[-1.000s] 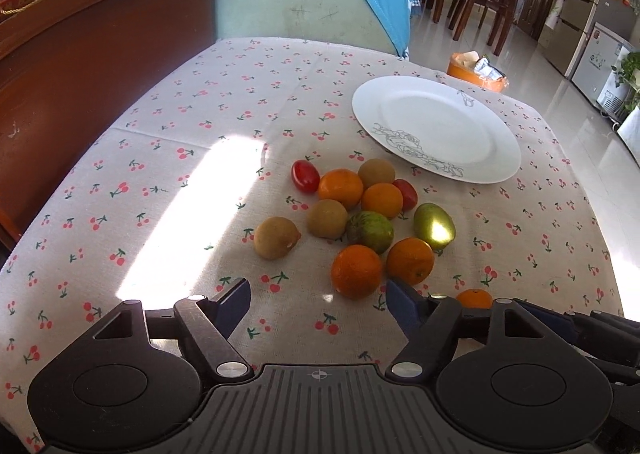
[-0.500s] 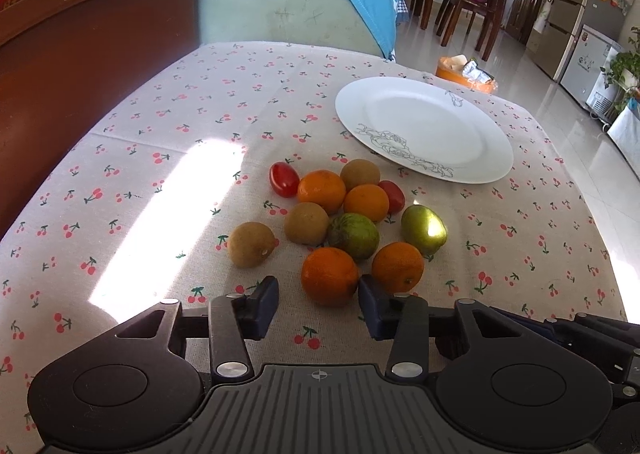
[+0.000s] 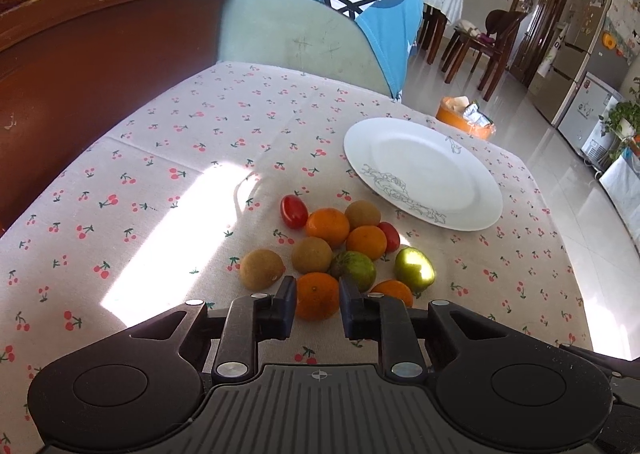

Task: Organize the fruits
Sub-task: 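Grasp a second mandarin orange with the left gripper while the right gripper lifts its orange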

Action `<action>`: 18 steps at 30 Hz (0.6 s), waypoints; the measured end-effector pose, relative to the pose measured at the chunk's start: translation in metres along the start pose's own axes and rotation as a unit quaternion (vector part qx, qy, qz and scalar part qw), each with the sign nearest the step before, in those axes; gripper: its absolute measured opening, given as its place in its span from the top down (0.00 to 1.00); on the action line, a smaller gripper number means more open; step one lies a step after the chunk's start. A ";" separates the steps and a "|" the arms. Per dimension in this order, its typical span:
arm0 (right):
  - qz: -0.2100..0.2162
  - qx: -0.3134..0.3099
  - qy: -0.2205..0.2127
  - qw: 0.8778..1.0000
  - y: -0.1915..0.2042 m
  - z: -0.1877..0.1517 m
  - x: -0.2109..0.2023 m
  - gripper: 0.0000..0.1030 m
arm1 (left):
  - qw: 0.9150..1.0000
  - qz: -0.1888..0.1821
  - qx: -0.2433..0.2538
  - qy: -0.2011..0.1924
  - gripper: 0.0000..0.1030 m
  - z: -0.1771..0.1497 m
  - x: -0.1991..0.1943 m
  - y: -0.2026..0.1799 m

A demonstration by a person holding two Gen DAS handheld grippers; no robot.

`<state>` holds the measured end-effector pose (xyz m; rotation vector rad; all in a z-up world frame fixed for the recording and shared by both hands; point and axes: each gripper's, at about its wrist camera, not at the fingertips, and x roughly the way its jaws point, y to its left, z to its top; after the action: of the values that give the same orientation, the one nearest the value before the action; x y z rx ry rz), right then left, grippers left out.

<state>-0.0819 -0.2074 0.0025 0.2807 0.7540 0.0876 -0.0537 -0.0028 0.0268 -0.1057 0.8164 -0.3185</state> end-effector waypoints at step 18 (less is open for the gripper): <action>-0.002 0.028 -0.001 1.000 -0.010 0.004 0.003 0.72 | 1.000 -0.002 0.006 0.028 0.70 -0.008 0.006 0.009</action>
<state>-0.0768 -0.2174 0.0002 0.3331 0.7567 0.0616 -0.0538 0.0037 0.0148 -0.0868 0.8692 -0.3319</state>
